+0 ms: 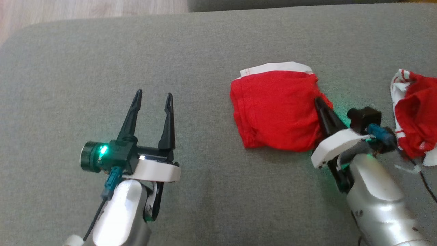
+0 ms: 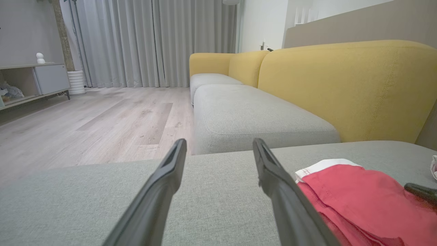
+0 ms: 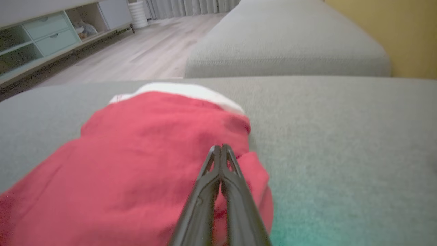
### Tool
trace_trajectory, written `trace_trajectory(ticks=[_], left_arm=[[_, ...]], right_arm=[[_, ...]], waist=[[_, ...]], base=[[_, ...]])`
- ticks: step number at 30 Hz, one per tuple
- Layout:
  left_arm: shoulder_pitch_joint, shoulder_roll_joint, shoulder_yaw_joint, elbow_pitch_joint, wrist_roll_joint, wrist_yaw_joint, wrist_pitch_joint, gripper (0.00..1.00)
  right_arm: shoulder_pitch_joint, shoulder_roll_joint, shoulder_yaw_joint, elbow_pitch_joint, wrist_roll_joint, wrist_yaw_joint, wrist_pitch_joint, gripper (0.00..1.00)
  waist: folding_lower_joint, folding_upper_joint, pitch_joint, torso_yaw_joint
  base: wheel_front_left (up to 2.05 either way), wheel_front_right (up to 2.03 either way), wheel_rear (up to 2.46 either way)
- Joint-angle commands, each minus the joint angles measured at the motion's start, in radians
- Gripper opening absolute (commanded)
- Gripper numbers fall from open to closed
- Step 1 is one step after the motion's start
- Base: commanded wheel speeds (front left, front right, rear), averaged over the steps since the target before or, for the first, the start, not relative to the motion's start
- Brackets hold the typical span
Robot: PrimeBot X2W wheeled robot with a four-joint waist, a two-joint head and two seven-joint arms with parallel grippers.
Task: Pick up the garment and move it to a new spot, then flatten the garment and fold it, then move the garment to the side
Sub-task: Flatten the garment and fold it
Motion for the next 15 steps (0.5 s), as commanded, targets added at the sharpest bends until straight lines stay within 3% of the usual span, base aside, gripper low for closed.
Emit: trace_trajectory(ticks=[1, 10, 11, 12, 15], left_arm=[[-0.006, 0.007, 0.040, -0.031, 0.010, -0.002, -0.005, 1.00], [0.028, 0.007, 0.057, -0.033, 0.005, -0.004, -0.005, 1.00], [0.034, 0.007, 0.061, -0.035, 0.001, -0.004, -0.005, 1.00], [0.041, 0.007, 0.064, -0.036, -0.004, -0.004, -0.005, 1.00], [0.065, 0.007, 0.069, -0.038, -0.014, -0.001, -0.005, 1.00]], right_arm=[[-0.016, 0.010, 0.008, -0.041, -0.008, -0.001, -0.006, 0.00], [0.113, 0.023, -0.132, -0.299, -0.038, -0.001, -0.006, 0.00], [0.135, 0.027, -0.152, -0.335, -0.046, -0.001, -0.006, 0.80], [0.162, 0.031, -0.161, -0.363, -0.050, -0.001, -0.006, 1.00], [0.237, 0.040, -0.169, -0.432, -0.071, -0.001, -0.006, 1.00]], waist=[[-0.0001, 0.0000, -0.008, -0.006], [-0.0001, 0.0000, -0.065, -0.039], [-0.0001, 0.0000, -0.070, -0.043], [-0.0001, 0.0000, -0.075, -0.046], [-0.0001, 0.0000, -0.083, -0.056]], base=[[0.00, 0.00, 0.00], [0.00, 0.00, 0.00], [0.00, 0.00, 0.00], [0.00, 0.00, 0.00], [0.00, 0.00, 0.00]])
